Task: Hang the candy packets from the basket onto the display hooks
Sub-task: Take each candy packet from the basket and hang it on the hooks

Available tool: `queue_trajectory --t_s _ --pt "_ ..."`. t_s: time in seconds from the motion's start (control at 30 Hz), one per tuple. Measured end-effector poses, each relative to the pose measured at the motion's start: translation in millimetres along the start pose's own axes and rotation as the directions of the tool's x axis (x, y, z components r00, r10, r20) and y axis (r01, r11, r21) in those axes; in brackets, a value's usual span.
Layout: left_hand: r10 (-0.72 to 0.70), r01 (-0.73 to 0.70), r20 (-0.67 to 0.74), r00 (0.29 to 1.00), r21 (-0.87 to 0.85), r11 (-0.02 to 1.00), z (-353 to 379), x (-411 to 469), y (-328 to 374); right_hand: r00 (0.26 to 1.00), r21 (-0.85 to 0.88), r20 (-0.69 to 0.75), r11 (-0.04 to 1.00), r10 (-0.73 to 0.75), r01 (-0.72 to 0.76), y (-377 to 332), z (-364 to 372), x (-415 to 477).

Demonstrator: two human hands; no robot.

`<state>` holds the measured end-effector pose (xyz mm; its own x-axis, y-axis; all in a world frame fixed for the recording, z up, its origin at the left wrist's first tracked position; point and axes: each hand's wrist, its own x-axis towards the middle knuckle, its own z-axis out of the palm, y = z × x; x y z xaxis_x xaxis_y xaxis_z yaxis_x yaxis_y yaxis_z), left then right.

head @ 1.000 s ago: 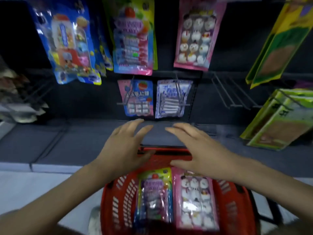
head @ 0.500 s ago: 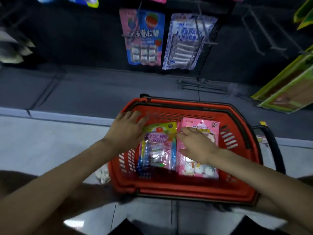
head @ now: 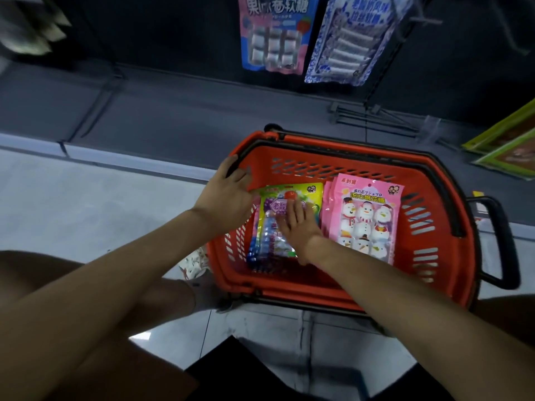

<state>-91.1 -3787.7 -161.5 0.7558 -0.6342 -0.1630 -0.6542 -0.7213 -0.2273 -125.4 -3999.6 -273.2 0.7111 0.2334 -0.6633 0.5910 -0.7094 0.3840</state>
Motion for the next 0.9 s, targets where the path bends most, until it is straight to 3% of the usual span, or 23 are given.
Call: queue_trajectory --t_s 0.23,0.4,0.57,0.63,0.7,0.8,0.83,0.9 --pt "-0.031 0.03 -0.046 0.998 -0.019 0.999 -1.3 -1.5 2.3 0.993 0.139 -0.07 0.984 -0.098 0.107 6.0 1.5 -5.8" --pt "-0.042 0.041 -0.058 0.997 -0.012 0.999 0.2 -0.5 0.9 0.981 0.404 -0.172 0.902 -0.085 0.149 15.1 -6.8 -22.7" --pt "-0.093 0.066 -0.141 0.986 -0.184 0.981 -0.8 -1.9 2.2 0.982 0.751 -0.189 0.644 -0.001 0.145 44.3 -29.7 -44.5" --pt "-0.164 0.087 -0.21 0.964 -0.333 0.939 -6.3 -1.0 2.8 0.978 0.884 -0.201 0.441 0.052 0.158 60.8 -45.8 -53.6" --pt "-0.267 0.12 -0.232 0.935 -0.502 0.857 -14.5 -0.6 4.7 0.971 0.965 -0.21 0.183 0.117 0.186 77.2 -63.2 -63.5" --pt "-0.462 0.195 -0.16 0.872 -0.753 0.628 -34.5 2.2 7.7 0.959 0.974 -0.218 -0.016 0.184 0.224 102.4 -83.5 -76.9" --pt "-0.526 0.226 -0.087 0.846 -0.835 0.502 -42.4 4.1 7.8 0.958 0.973 -0.213 -0.049 0.193 0.226 109.2 -88.1 -82.0" --pt "-0.615 0.242 0.099 0.782 -0.958 0.154 -58.0 7.2 6.8 0.956 0.966 -0.203 -0.114 0.214 0.231 120.8 -93.8 -92.6"
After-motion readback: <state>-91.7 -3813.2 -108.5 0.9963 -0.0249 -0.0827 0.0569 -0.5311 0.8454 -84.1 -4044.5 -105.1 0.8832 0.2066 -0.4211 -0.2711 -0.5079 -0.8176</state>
